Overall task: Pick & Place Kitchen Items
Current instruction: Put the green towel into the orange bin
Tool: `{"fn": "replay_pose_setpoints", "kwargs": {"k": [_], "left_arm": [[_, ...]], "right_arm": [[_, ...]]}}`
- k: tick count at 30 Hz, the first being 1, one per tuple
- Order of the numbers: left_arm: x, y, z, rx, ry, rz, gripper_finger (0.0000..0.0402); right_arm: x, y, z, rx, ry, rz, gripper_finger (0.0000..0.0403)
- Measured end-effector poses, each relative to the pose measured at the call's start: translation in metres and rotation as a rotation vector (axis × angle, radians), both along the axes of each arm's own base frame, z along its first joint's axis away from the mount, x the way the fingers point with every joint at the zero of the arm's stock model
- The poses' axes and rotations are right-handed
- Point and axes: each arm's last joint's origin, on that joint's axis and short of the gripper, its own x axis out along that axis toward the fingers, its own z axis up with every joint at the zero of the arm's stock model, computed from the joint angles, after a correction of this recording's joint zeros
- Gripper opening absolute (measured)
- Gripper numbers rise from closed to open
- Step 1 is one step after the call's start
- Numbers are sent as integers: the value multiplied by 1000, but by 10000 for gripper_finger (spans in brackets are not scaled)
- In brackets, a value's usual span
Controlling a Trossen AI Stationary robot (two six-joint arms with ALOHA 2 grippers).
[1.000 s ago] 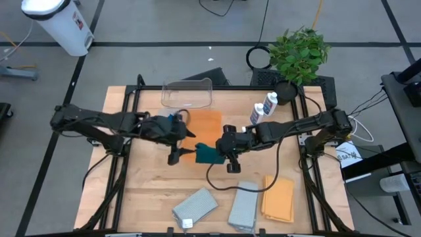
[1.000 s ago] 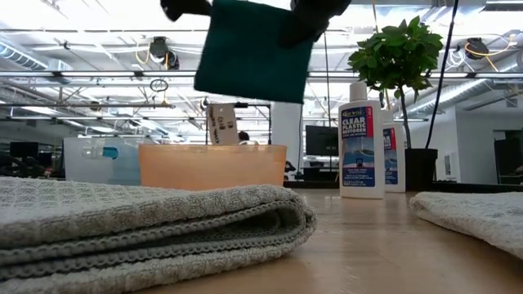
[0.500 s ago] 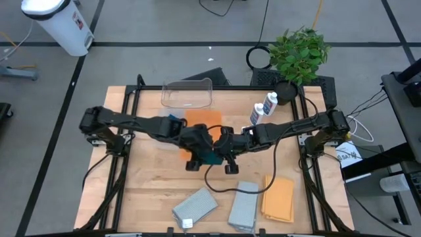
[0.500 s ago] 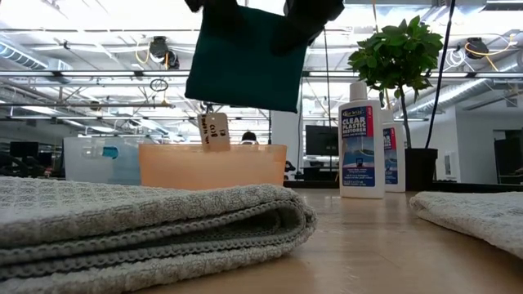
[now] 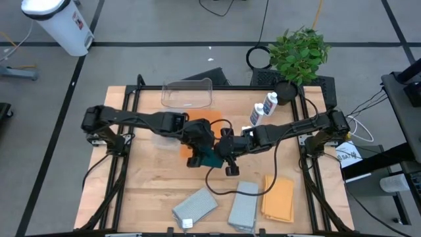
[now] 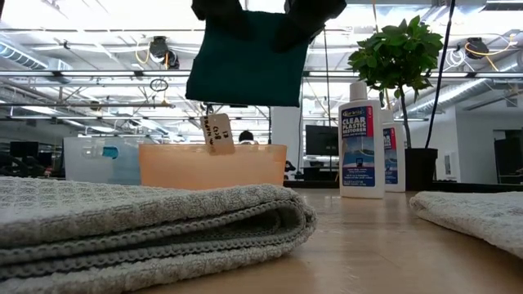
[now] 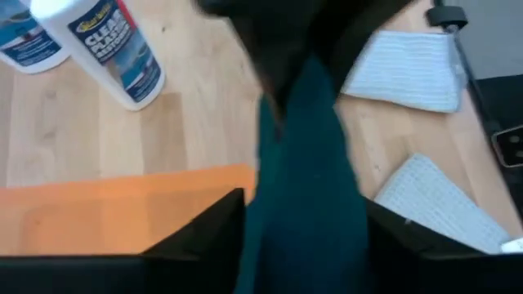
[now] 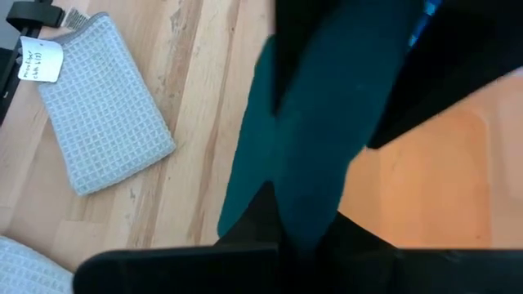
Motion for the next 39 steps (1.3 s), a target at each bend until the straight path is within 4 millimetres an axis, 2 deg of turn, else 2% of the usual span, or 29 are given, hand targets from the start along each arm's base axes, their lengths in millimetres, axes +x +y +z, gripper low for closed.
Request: {"fn": "replay_pose_setpoints", "kwargs": {"k": [3, 6, 8, 12, 19, 21, 24, 28, 34, 39], "left_arm": [[0, 3, 0, -1, 2, 10, 115], [-4, 6, 4, -6, 2, 11, 37], [-6, 8, 6, -5, -5, 8, 16], [-12, 14, 1, 29, -14, 10, 19], [-32, 49, -22, 15, -33, 83, 14], [-41, 58, -28, -10, -49, 70, 12], [-44, 73, -35, -92, -137, 39, 10], [-54, 88, -52, -136, -96, 78, 13], [-63, 94, -81, -247, -126, 39, 10], [-68, 94, -98, -286, -154, 56, 10]], "right_arm": [[0, 0, 0, 2, -7, -1, 0], [0, 0, 0, 3, -5, -7, 1], [0, -1, 0, 0, 1, -11, 4], [-10, -3, 3, 3, 52, -33, 12], [-34, -1, 12, 43, 154, -88, 12], [-35, 0, 14, 46, 141, -95, 10], [-37, 3, 15, 24, 136, -97, 7], [-36, 3, 16, 12, 116, -108, 6], [-34, 3, 17, 6, 99, -97, 4], [-34, 3, 18, 2, 93, -90, 3]]}}
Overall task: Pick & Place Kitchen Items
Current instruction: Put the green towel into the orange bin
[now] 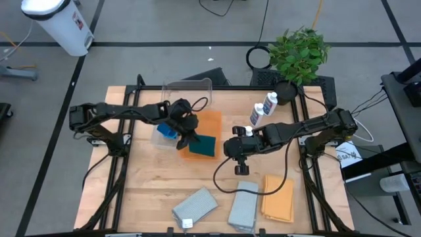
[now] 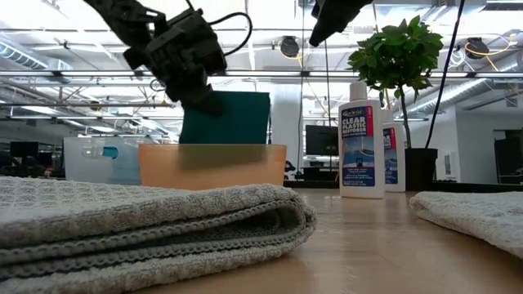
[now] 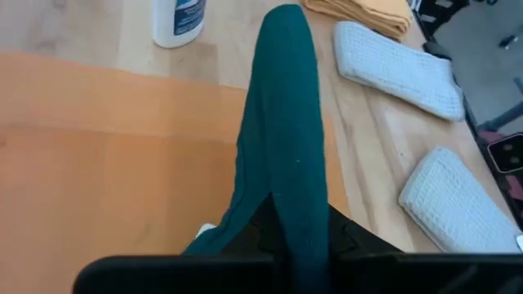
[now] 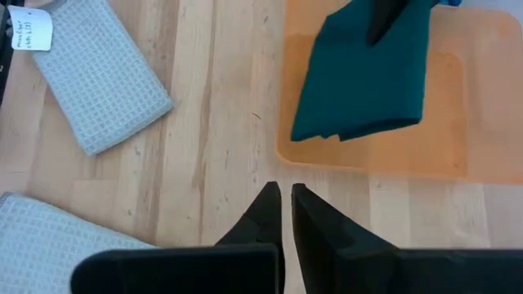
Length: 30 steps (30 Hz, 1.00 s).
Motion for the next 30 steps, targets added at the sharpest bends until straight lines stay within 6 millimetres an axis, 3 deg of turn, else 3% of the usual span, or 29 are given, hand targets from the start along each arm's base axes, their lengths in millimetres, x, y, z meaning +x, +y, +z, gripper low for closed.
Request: {"fn": "replay_pose_setpoints", "kwargs": {"k": [10, 17, 22, 30], "left_arm": [[4, -6, -27, -43, 36, 6, 10], [9, 2, -47, 81, 109, 112, 16], [10, 4, -47, 168, 108, 147, 12], [12, 7, -47, 350, 122, 239, 58]], "right_arm": [[2, 0, 1, 2, -20, 3, 1], [4, 1, 3, -5, -48, 21, 2], [4, 1, 3, -10, -49, 28, 1], [5, 0, 3, -8, -55, 26, 1]]}}
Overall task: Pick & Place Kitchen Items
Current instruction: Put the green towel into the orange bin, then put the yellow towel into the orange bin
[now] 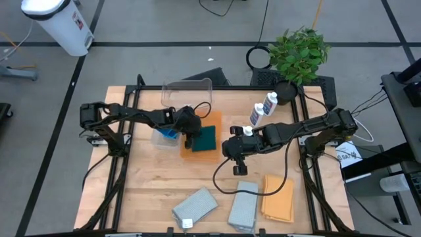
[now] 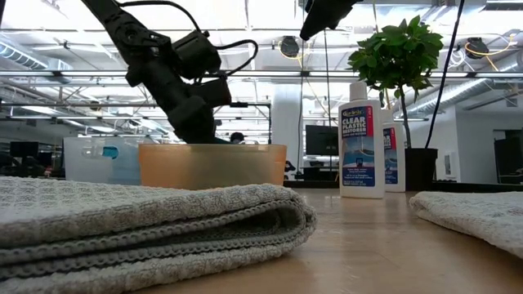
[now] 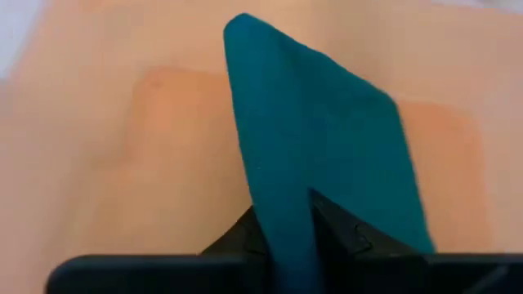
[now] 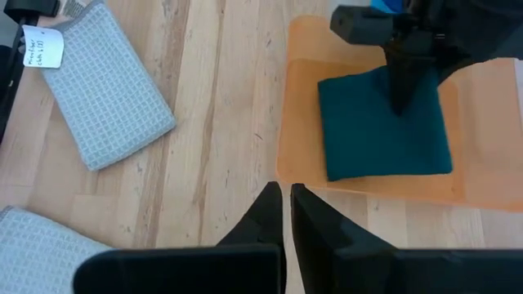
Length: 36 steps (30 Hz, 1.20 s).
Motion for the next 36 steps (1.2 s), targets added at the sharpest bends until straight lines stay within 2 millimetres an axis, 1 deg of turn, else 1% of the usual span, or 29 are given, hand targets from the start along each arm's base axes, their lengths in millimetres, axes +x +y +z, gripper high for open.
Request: {"fn": "replay_pose_setpoints", "kwargs": {"k": [5, 8, 12, 17, 22, 28, 33, 36], "left_arm": [[1, 0, 0, 144, 31, 82, 82], [1, -2, 0, 179, 38, 102, 106], [1, -3, 1, 180, 35, 107, 161], [1, 0, 1, 245, 53, 167, 237], [0, 0, 1, 277, 62, 167, 289], [2, 1, 5, 284, 28, 170, 316], [4, -2, 7, 270, -5, 196, 319], [5, -3, 4, 245, 3, 220, 319]], "right_arm": [[0, 0, 0, 0, 0, 0, 1], [0, 0, 0, 0, 0, 0, 1], [0, 0, 0, 0, 0, 0, 1], [0, 0, 0, 0, 0, 0, 1], [0, 0, 0, 0, 0, 0, 1], [0, 0, 0, 0, 0, 0, 2], [0, 0, 0, 0, 0, 0, 1], [0, 0, 0, 0, 0, 0, 2]]}}
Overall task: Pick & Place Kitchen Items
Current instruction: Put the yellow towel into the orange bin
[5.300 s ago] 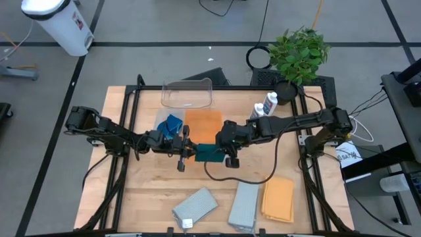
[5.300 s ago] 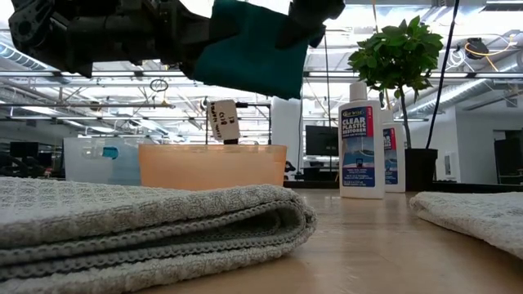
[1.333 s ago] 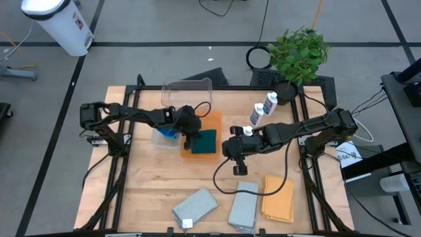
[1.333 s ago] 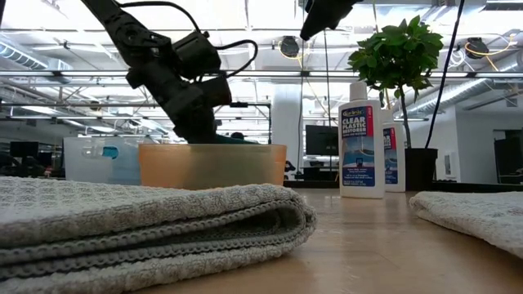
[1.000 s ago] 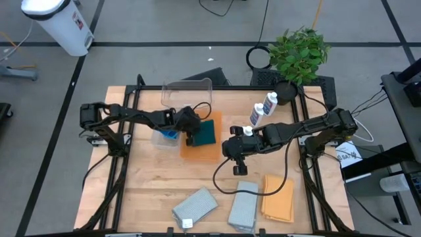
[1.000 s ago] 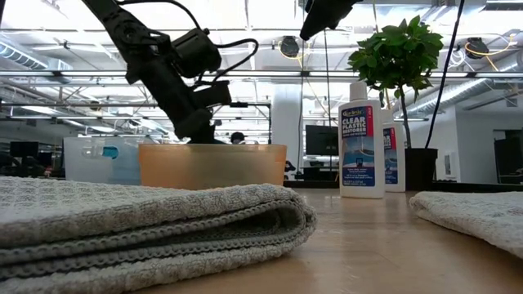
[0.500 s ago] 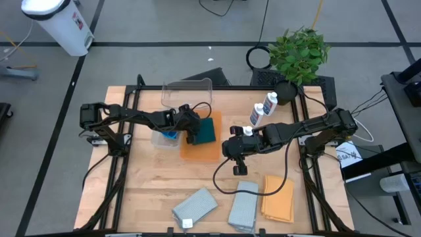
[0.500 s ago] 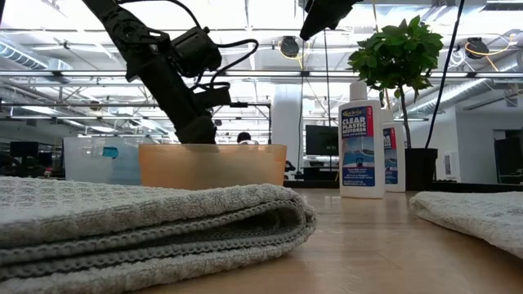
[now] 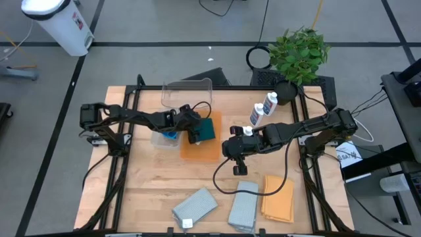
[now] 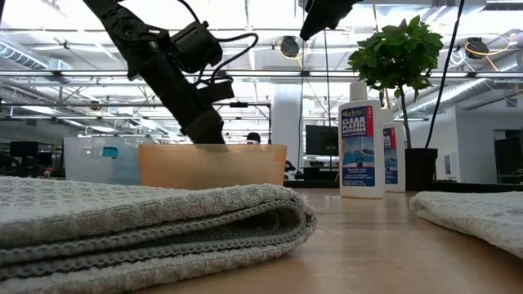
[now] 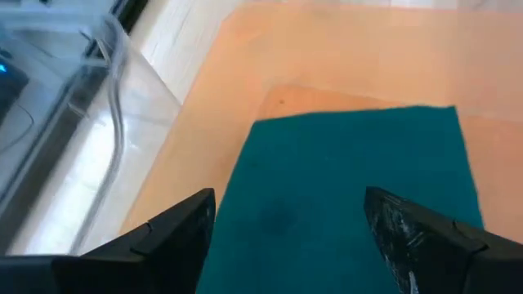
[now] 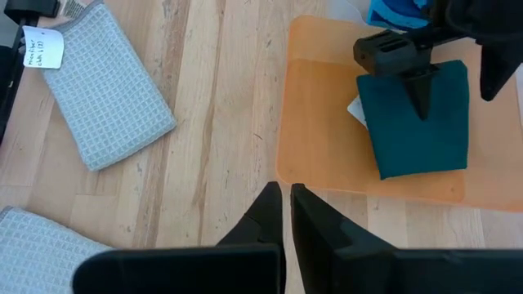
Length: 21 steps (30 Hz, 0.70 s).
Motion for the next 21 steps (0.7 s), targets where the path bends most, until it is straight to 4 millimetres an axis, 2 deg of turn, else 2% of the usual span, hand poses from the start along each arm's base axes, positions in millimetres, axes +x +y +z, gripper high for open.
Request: {"fn": "replay_pose_setpoints", "kwargs": {"k": [4, 7, 10, 14, 21], "left_arm": [[1, 1, -10, -31, 32, 36, 315], [4, 2, -24, -39, 63, 38, 291], [6, 2, -38, -53, 97, 31, 250], [9, -1, -45, -92, 108, -3, 180], [8, -14, -36, -33, 132, -164, 65]], "right_arm": [[2, 1, -1, 5, -23, 0, 1], [3, 1, -9, -2, -26, 10, 3], [2, 1, -18, -11, -4, 18, 4], [1, -2, -26, -13, 23, 11, 4], [1, -5, -29, -10, 29, -5, 4]]}}
